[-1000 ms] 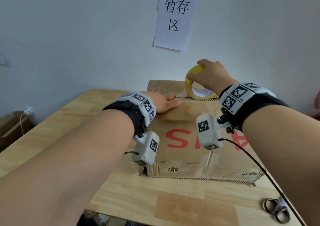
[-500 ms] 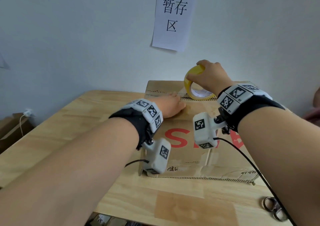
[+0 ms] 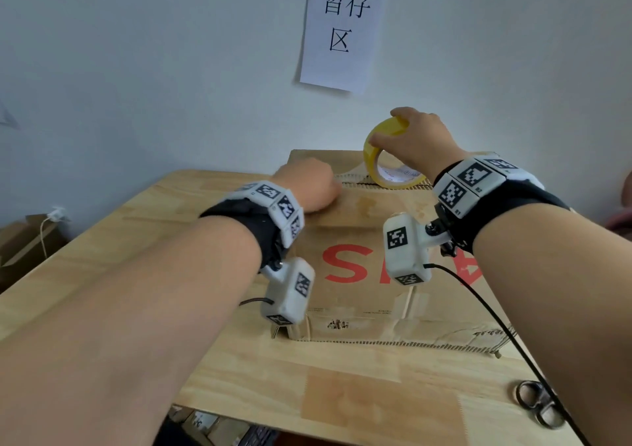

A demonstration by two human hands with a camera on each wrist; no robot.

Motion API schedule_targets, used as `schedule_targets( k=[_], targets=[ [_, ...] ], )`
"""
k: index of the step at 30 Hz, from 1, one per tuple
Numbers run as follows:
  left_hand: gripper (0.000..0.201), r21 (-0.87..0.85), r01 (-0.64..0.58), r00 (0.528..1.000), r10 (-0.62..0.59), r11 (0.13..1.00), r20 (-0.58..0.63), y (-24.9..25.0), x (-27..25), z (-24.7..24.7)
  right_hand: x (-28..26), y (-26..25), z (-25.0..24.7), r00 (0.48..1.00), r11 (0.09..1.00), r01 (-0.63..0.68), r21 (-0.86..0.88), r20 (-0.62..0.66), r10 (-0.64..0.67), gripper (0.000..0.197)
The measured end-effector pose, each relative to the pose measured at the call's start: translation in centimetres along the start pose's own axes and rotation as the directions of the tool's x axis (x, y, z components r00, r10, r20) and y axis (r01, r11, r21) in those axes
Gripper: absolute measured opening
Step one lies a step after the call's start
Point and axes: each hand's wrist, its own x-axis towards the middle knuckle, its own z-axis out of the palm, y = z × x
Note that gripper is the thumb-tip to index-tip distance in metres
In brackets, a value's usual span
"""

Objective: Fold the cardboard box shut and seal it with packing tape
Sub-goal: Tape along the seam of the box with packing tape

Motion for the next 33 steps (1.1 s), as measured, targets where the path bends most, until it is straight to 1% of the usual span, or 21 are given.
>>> schedule_targets(
  k=[3,6,8,10,13,16,20,23,26,28,30,33],
  targets=[
    [0.042,-0.012,-0.051,0.999,0.051,0.999,-0.008,2.5,0.6,0.3,-0.1,-0.3,0.0,1.000,1.000,0.004,-0.017,0.005,-0.004,0.072],
    [0.044,-0.068,-0.082,0.996,0.080,0.994,-0.030,0.7,0.7,0.1,0.0,0.1,-0.2,1.000,1.000,0.005,0.010,0.005,-0.005,0.071],
    [0.047,-0.093,-0.067,0.996,0.060,0.993,-0.070,-1.5,0.6,0.1,0.0,0.5,-0.4,1.000,0.999,0.003,0.039,0.000,-0.003,0.070],
    [0.047,-0.107,-0.025,0.994,0.014,0.994,-0.104,-3.1,0.3,0.1,-0.1,0.6,-0.4,1.000,0.999,0.005,0.050,-0.007,-0.005,0.069],
    [0.047,-0.092,-0.004,0.992,-0.007,0.996,-0.123,-3.1,0.0,0.3,-0.2,0.5,-0.5,1.000,0.999,0.005,0.052,-0.001,-0.005,0.069],
    [0.046,-0.046,0.011,0.997,-0.014,0.999,-0.074,-1.8,0.4,0.6,-0.1,0.4,-0.6,1.000,0.999,0.004,0.034,0.004,-0.004,0.070],
    [0.043,-0.118,-0.037,0.999,0.040,0.992,0.022,-0.6,1.1,1.5,-0.4,0.1,-0.5,1.000,1.000,0.008,0.007,0.027,-0.008,0.071],
    [0.045,-0.133,-0.058,0.993,0.071,0.989,0.090,-0.2,1.3,1.3,-0.6,0.1,-1.0,0.999,0.996,-0.006,0.088,0.039,0.002,0.071],
    [0.052,-0.061,0.002,0.987,0.008,0.998,0.159,0.2,1.7,1.3,-0.8,0.5,-1.4,0.999,0.987,-0.026,0.156,0.034,0.021,0.073],
    [0.060,-0.038,0.024,0.980,-0.016,0.999,0.197,0.5,1.8,1.5,-0.9,0.9,-1.2,0.996,0.965,-0.092,0.246,0.024,0.089,0.081],
    [0.064,-0.065,-0.011,0.974,0.025,0.998,0.226,0.6,1.8,1.6,-1.1,1.0,-0.8,0.989,0.942,-0.146,0.304,0.019,0.147,0.084],
    [0.066,-0.089,-0.023,0.968,0.045,0.996,0.249,0.5,1.5,1.4,-1.1,0.5,-0.6,0.986,0.937,-0.160,0.312,-0.001,0.168,0.083]
  ],
)
